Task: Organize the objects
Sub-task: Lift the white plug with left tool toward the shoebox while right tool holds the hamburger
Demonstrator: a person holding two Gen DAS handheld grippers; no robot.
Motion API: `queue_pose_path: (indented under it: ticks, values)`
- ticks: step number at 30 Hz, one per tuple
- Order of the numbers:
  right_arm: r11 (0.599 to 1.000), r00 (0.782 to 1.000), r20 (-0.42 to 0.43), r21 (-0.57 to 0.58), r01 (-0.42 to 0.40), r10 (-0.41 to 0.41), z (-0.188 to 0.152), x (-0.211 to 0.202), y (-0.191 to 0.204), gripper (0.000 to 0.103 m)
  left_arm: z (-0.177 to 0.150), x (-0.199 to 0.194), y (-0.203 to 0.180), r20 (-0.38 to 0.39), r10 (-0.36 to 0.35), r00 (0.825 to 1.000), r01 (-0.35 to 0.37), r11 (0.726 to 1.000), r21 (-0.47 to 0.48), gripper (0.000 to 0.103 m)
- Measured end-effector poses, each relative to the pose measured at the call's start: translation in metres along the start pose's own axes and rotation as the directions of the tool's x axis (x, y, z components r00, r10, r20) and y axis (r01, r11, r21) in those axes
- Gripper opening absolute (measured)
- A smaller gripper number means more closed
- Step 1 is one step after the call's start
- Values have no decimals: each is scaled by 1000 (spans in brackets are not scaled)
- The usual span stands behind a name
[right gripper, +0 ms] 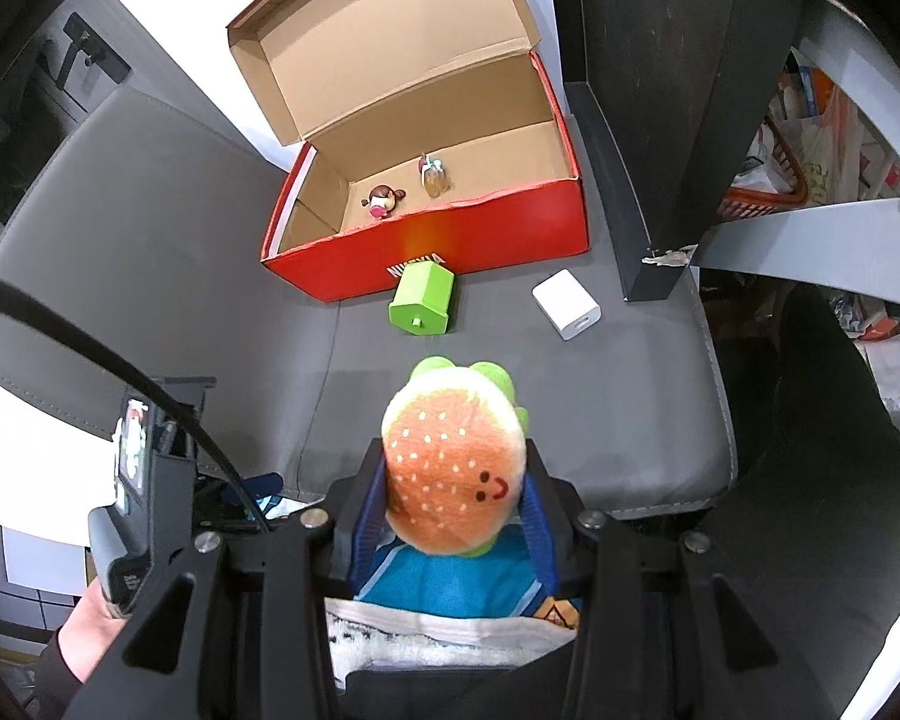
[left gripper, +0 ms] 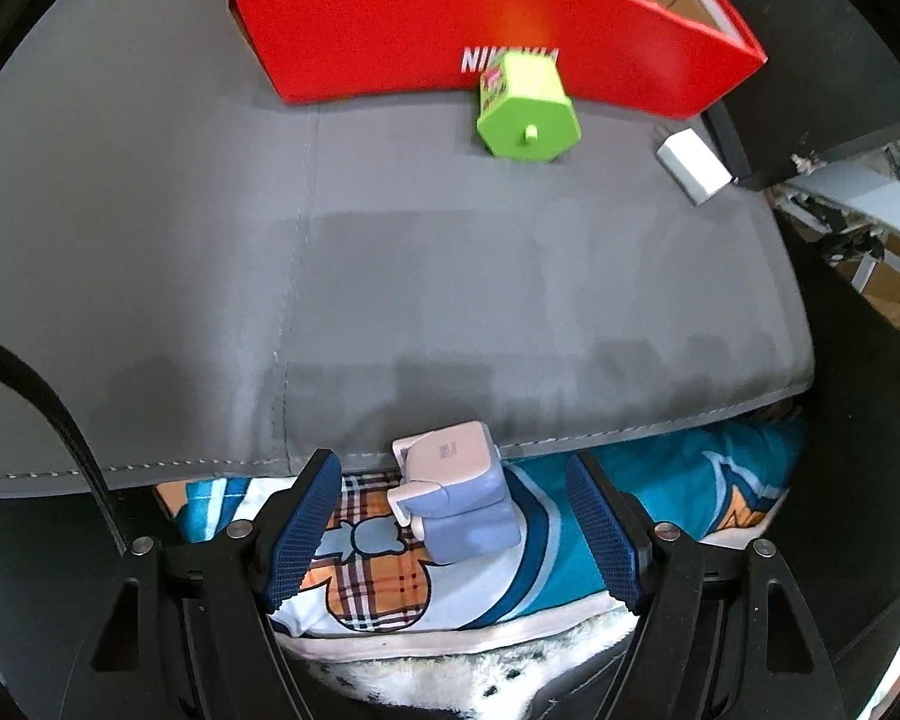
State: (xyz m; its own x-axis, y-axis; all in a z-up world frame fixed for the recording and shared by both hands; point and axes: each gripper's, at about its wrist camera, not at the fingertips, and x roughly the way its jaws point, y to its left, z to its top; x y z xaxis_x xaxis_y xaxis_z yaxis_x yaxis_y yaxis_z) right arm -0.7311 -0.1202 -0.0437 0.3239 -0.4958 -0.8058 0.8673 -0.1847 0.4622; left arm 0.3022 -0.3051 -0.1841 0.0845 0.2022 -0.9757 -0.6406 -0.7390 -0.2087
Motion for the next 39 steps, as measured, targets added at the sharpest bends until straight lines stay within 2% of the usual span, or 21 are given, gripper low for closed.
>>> queue_pose_path:
  ticks: [5, 13, 15, 20, 29, 39]
  values:
    - [1000, 1000, -14, 6, -9, 9, 2, 7, -4, 40, 0, 15, 0, -50, -7, 999, 7, 1000, 10, 70]
    - [999, 999, -42, 32, -26, 27, 6, 23, -14, 40, 3, 34, 2, -127, -13, 992, 16, 1000, 27, 66]
    - [999, 998, -48, 37, -32, 34, 7, 27, -16, 40, 5, 38, 2, -139, -12, 990, 16, 999, 30, 50]
    - [999, 997, -60, 39, -35, 37, 12, 34, -20, 40, 11, 38, 2, -143, -17, 990, 20, 999, 25, 46]
    - [998, 995, -78, 32, -57, 59, 29, 48, -17, 40, 30, 18, 6, -88, -22, 996, 23, 1000, 13, 45]
    - [997, 994, -72, 9, -76, 77, 59, 54, -9, 40, 65, -11, 9, 9, -27, 1000, 27, 1000, -9, 45]
